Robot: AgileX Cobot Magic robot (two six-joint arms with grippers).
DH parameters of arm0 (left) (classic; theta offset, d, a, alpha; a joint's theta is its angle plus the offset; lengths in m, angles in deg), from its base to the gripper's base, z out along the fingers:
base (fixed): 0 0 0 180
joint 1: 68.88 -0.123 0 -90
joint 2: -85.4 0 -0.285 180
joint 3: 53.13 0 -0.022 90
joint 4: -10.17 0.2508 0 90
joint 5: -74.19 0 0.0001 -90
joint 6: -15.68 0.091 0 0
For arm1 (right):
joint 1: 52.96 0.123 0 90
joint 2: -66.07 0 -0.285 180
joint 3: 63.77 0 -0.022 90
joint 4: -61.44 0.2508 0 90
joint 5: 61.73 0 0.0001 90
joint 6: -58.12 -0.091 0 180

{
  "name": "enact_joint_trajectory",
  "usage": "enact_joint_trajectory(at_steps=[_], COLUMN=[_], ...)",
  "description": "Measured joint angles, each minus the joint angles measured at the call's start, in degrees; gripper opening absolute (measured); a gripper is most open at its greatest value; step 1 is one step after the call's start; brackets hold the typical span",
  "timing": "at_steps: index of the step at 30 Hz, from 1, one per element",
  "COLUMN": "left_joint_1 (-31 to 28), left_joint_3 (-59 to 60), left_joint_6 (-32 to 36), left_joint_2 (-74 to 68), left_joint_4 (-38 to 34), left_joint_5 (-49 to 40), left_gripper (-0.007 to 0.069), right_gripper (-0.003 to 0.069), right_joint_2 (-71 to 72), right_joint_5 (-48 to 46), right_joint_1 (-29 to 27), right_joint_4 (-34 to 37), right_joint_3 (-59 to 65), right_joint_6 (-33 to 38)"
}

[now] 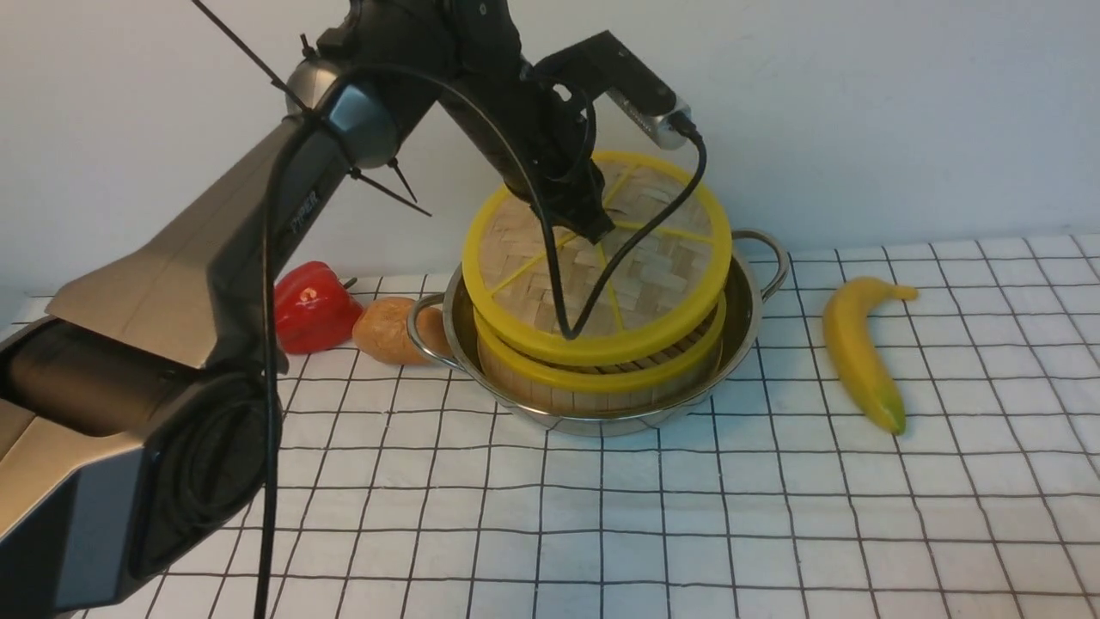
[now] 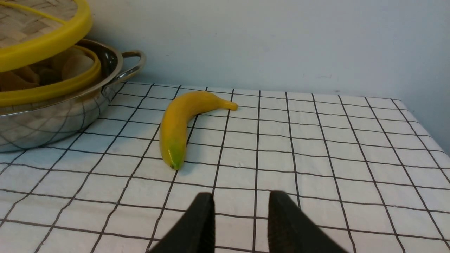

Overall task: Place the steamer in the pot on the white tablecloth, and put the lid on the steamer.
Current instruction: 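Place the yellow bamboo steamer lid onto the steamer in the pot with the left gripper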

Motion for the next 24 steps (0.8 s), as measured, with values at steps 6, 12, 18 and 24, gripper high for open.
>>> enact_joint_trajectory(at_steps=[6,12,18,24], left_joint_1=[0.19,0.19,0.25,0.25], left_joint_3=[6.36,8.25,8.25,8.29], left_joint_6=[-4.49,-1.97,2.00,3.85], left_joint_2=[4.48,5.67,3.73,1.45], left_joint_4=[1.10,0.19,-0.75,-0.41], left_joint_5=[-0.01,-0.07,-0.02,0.04], left_gripper=[0.0116,0.0116,0.0116,0.0116], right_gripper=[0.0240,0.0240,0.0242,0.0242], right_joint_2=[0.00,0.00,0.00,0.00], right_joint_5=[0.00,0.00,0.00,0.00], right_joint_1=[0.00,0.00,0.00,0.00], right_joint_4=[0.00,0.00,0.00,0.00], right_joint_3=[0.00,0.00,0.00,0.00], right_joint_6=[-0.11,-0.11,-0.11,-0.11])
